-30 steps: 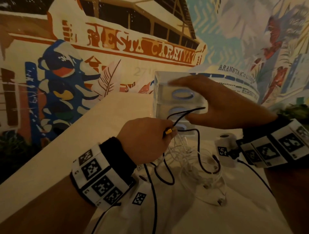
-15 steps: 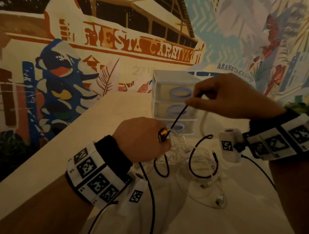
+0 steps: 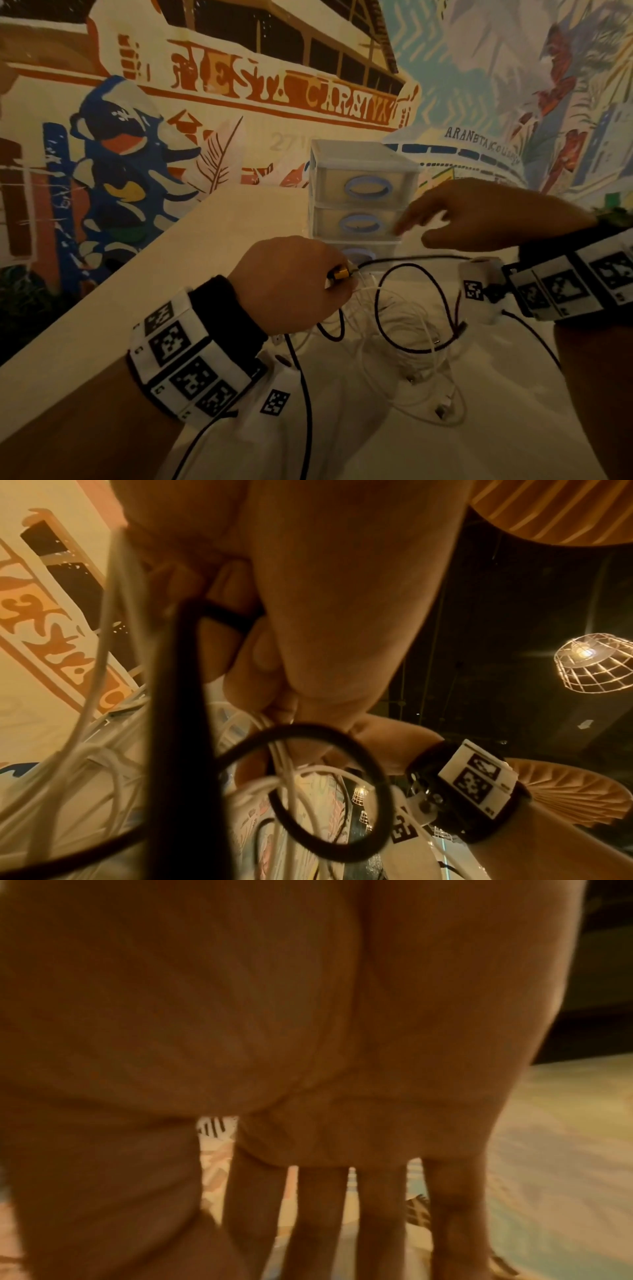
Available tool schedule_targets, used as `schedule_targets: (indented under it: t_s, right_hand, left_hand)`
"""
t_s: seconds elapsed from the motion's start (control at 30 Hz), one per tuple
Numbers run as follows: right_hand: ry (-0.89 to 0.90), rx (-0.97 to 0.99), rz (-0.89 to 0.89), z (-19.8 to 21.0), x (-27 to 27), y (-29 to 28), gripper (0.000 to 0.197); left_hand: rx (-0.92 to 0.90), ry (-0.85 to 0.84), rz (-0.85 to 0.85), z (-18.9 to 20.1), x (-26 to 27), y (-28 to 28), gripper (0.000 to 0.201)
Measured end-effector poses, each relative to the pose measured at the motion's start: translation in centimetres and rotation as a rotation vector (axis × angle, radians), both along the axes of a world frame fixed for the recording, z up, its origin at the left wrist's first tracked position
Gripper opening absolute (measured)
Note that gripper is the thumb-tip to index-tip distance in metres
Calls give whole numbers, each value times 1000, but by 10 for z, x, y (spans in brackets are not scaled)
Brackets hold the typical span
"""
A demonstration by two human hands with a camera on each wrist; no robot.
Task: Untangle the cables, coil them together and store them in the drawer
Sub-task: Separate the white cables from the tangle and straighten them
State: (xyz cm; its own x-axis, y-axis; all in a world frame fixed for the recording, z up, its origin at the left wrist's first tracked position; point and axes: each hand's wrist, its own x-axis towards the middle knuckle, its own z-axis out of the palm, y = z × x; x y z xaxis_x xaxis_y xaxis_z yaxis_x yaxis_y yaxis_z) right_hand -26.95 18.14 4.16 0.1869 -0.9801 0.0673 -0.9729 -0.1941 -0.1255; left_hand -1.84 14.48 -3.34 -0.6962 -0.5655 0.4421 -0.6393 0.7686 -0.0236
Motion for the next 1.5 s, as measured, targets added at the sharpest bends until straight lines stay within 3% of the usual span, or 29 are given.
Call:
schedule_targets:
  t_s: [0.13,0.23,0.37,0.57,0.87,1.0,1.27,1.5]
  right_hand:
    - [-75,36,187,-9,50,1,26]
    - [-56,73,222,-21,62,-4,33]
    - [-51,9,182,-20,50,-5,34]
    - [30,-33,49,-18,29,-12,37]
    - [21,49,-107,-12,6,-10,37]
    - [-34,40,-104,-11,5,-10,40]
    - [-40,-83,-18,-16,22,-13,41]
    - [-7,-214,-144,-15,4,-17,43]
  left_hand:
    - [-5,-6,-2,1,-1,2,42]
    - [11,-41,6,1,0,0,39]
    - [22,0,-7,3,-1,-1,47]
    - [52,63,-25,4,1,0,37]
    - [48,66,-26,4,0,1,34]
    - [39,49,-23,4,0,1,28]
    - [-14,96,-42,4,0,4,39]
    - [-69,142,-55,7,0,3,35]
